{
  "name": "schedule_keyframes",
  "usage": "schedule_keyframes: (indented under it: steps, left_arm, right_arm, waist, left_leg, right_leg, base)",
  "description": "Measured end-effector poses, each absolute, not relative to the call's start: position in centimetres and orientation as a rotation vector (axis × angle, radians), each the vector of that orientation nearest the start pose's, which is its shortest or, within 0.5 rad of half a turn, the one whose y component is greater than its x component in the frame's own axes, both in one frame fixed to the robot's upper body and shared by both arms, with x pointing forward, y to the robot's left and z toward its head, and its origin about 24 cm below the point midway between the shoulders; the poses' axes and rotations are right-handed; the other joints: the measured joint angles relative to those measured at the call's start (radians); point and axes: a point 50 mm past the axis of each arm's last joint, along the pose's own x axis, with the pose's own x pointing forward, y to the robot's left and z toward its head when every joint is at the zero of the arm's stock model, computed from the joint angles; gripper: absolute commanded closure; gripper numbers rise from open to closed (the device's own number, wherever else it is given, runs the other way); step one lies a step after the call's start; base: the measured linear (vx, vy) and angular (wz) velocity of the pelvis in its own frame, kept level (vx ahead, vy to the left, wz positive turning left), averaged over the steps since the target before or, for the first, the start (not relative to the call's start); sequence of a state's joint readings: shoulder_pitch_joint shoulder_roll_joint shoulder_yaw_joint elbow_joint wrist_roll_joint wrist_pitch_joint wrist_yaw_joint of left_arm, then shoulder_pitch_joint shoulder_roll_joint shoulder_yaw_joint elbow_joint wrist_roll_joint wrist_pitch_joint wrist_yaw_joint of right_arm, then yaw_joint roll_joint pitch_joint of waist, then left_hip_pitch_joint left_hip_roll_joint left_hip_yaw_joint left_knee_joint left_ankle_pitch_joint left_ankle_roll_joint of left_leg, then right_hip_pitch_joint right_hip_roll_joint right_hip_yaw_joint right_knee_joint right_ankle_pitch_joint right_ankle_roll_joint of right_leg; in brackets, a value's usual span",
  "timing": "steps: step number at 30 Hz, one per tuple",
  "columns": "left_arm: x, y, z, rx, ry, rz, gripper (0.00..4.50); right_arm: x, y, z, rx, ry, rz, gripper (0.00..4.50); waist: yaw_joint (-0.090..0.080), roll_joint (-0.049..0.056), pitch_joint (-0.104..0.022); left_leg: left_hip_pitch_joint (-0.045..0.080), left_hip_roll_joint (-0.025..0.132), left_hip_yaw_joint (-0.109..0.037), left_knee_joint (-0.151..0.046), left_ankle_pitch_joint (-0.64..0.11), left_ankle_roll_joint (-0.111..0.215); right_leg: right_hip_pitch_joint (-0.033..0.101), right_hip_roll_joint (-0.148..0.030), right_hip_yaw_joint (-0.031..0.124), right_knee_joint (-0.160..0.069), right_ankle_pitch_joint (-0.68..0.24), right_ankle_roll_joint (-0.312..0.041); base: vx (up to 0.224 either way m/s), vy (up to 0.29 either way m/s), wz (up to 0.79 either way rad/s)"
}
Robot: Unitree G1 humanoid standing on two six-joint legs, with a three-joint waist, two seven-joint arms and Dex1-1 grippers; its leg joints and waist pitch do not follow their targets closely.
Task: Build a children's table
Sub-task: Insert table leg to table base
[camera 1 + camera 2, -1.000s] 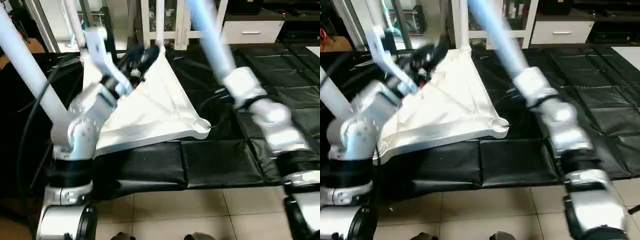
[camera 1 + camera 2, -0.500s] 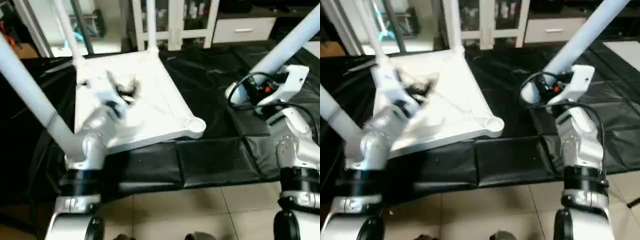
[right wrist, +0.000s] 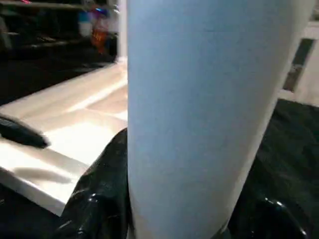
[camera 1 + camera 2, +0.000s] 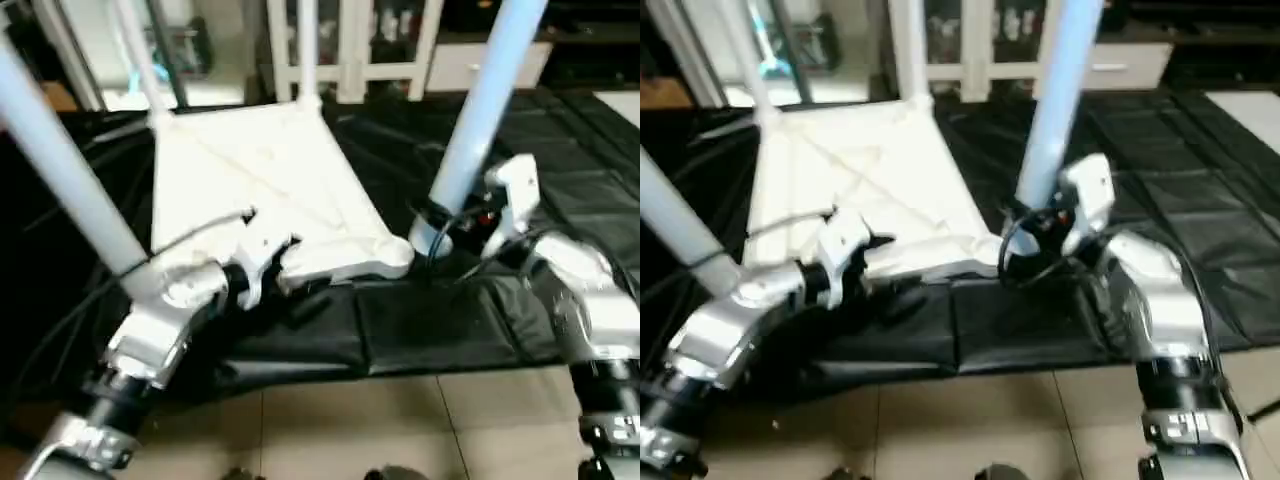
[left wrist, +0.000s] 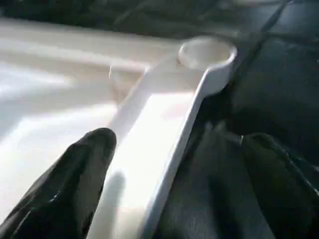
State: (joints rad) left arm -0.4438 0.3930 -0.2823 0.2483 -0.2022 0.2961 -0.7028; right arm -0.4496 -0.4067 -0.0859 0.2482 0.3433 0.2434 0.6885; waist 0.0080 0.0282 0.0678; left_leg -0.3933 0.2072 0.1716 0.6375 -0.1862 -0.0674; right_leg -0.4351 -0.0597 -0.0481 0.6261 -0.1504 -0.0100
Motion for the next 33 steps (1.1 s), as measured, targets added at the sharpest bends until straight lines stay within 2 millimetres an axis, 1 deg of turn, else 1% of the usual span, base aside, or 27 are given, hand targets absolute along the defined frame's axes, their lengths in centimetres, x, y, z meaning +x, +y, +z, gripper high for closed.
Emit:
schedule_keyframes:
  steps: [1,3,5,8,12,16,19,23,24,26,27,28,29,33]
  left_arm:
    - [30.9,12.6,6.2,0.224,0.300,-0.918,0.07]
    - [31.2,12.5,5.9,0.226,0.317,-0.922,0.07]
    - [32.0,12.3,6.5,0.248,0.308,-0.942,0.07]
    - [32.7,11.6,7.6,0.253,0.269,-0.998,0.07]
    - [32.6,10.6,7.7,0.217,0.254,-1.048,0.07]
    - [32.8,10.5,7.9,0.231,0.266,-1.089,0.07]
    - [33.0,10.4,7.3,0.284,0.315,-1.101,0.07]
    - [33.1,11.0,6.3,0.334,0.372,-1.069,0.07]
    - [33.1,11.0,6.3,0.332,0.373,-1.070,0.22]
    - [33.1,10.6,6.3,0.318,0.367,-1.081,0.22]
    - [33.1,10.4,6.2,0.315,0.365,-1.083,0.36]
    - [33.1,10.3,6.2,0.313,0.365,-1.083,0.36]
    - [33.2,10.3,6.2,0.314,0.365,-1.081,0.58]
    - [33.7,10.7,6.5,0.320,0.361,-1.061,0.76]
  right_arm:
    - [32.3,-20.3,11.5,0.003,0.021,0.610,2.59]
    - [32.0,-20.8,11.3,0.022,0.027,0.588,2.59]
    - [31.6,-20.9,11.3,0.016,0.022,0.586,2.59]
    - [31.5,-20.8,11.5,0.010,0.016,0.592,2.59]
    - [31.4,-21.1,12.2,-0.030,0.001,0.595,2.59]
    - [31.2,-21.0,12.2,-0.041,0.002,0.614,2.59]
    - [31.0,-20.5,12.7,-0.057,-0.014,0.668,2.59]
    - [30.9,-20.6,12.9,-0.068,-0.012,0.682,2.59]
    - [30.9,-20.7,12.9,-0.067,-0.009,0.678,2.59]
    - [31.1,-20.9,12.6,-0.064,0.004,0.664,2.59]
    - [31.1,-20.9,12.5,-0.064,0.008,0.660,2.59]
    - [31.1,-20.9,12.4,-0.065,0.011,0.658,2.59]
    - [31.1,-20.9,12.4,-0.066,0.011,0.658,2.59]
    - [31.3,-20.8,12.8,-0.070,0.000,0.662,2.59]
  waist:
    - [0.002,-0.001,0.000]
    - [0.001,-0.001,0.000]
    - [-0.003,-0.001,0.000]
    - [-0.008,-0.001,0.000]
    - [-0.014,-0.001,0.000]
    - [-0.024,0.000,0.000]
    - [-0.028,0.000,0.000]
    - [-0.029,-0.001,0.000]
    - [-0.029,-0.001,0.000]
    - [-0.028,-0.001,0.000]
    - [-0.028,-0.001,0.000]
    - [-0.028,-0.001,0.000]
    - [-0.028,-0.001,0.000]
    - [-0.030,-0.001,0.000]
  left_leg:
    - [-0.001,0.000,0.000,0.000,0.000,0.000]
    - [-0.001,-0.001,0.001,0.001,0.001,0.001]
    - [-0.002,-0.001,0.001,0.000,0.001,0.002]
    - [-0.001,-0.001,0.001,0.000,0.001,0.002]
    - [-0.001,0.000,0.001,-0.001,0.001,0.002]
    - [-0.001,0.000,0.001,0.000,0.001,0.002]
    - [0.000,0.000,0.001,-0.001,0.001,0.002]
    - [0.000,-0.001,0.001,0.000,0.001,0.002]
    - [0.000,-0.001,0.001,0.000,0.001,0.002]
    - [0.000,-0.001,0.001,0.000,0.001,0.002]
    - [0.000,-0.001,0.001,0.000,0.001,0.002]
    - [-0.001,-0.001,0.001,0.000,0.001,0.002]
    - [-0.001,-0.001,0.001,0.000,0.001,0.002]
    - [-0.001,-0.001,0.000,0.000,0.001,0.002]
  right_leg:
    - [0.000,0.000,0.004,-0.001,0.000,0.000]
    - [0.000,-0.001,0.007,-0.001,0.000,0.000]
    - [0.000,0.000,0.007,-0.004,0.001,0.000]
    - [0.000,0.000,0.007,-0.004,0.001,0.000]
    - [0.000,0.000,0.006,-0.003,0.001,0.000]
    - [0.000,0.000,0.006,-0.003,0.000,0.001]
    - [0.000,0.000,0.006,-0.002,0.000,0.001]
    - [0.001,0.000,0.006,-0.003,0.000,0.001]
    - [0.001,0.000,0.006,-0.003,0.000,0.001]
    - [0.001,0.000,0.006,-0.003,0.000,0.001]
    - [0.001,0.000,0.006,-0.003,0.000,0.001]
    - [0.001,0.000,0.005,-0.003,0.000,0.001]
    - [0.001,0.000,0.005,-0.003,0.000,0.001]
    - [0.000,0.000,0.005,-0.003,0.000,0.001]
  base:
    - [0.000,0.000,0.00]
    - [0.000,0.000,0.00]
    - [0.000,0.000,0.00]
    - [0.000,0.000,0.00]
    - [0.000,0.000,0.00]
    - [0.000,0.000,0.00]
    - [0.000,0.000,0.00]
    - [0.000,0.000,0.00]
    - [0.000,0.000,0.00]
    - [0.000,0.000,0.00]
    - [0.000,0.000,0.00]
    - [0.000,0.000,0.00]
    - [0.000,0.000,0.00]
    - [0.000,0.000,0.00]
